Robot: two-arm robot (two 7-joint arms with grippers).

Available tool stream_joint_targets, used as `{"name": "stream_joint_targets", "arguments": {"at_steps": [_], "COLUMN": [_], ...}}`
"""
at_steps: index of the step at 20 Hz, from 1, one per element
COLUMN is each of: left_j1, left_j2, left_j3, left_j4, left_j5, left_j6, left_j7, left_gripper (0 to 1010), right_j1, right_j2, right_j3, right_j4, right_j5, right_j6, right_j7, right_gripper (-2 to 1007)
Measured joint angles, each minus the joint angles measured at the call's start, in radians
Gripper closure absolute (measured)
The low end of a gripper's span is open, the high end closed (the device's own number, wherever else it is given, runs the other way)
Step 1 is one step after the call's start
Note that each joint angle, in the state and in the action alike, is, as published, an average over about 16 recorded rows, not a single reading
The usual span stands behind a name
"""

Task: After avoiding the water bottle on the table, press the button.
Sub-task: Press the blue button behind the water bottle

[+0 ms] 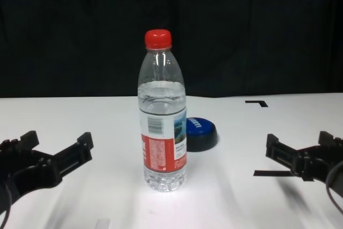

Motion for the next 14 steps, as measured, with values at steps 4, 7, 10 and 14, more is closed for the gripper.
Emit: {"name": "stream_joint_targets", "arguments": {"at_steps": [4, 7, 10, 14], "left_j1": [-0.003, -0.013, -0.030, -0.059], "left_j2": [0.005, 0.010, 0.016, 0.025], "left_j3": [0.015, 0.028, 0.043, 0.063], "left_j4": [0.007, 0.019, 0.035, 0.062], "left_j5": [-0.005, -0.010, -0.015, -0.022], "left_j6": [-0.007, -0.012, -0.016, -0.019], "left_j7": [-0.018, -0.032, -0.046, -0.061], "left_gripper": [7, 7, 7, 7], "right_j1": [0.000, 0.000, 0.000, 0.000], "right_j2": [0.000, 0.000, 0.000, 0.000], "right_j3": [0.000, 0.000, 0.000, 0.000], "right_j4": [0.000, 0.000, 0.000, 0.000], "right_j5": [0.000, 0.000, 0.000, 0.000], "right_j6": [0.000, 0.000, 0.000, 0.000], "right_j7": [0.000, 0.000, 0.000, 0.000], "right_gripper": [2, 2, 2, 2]}}
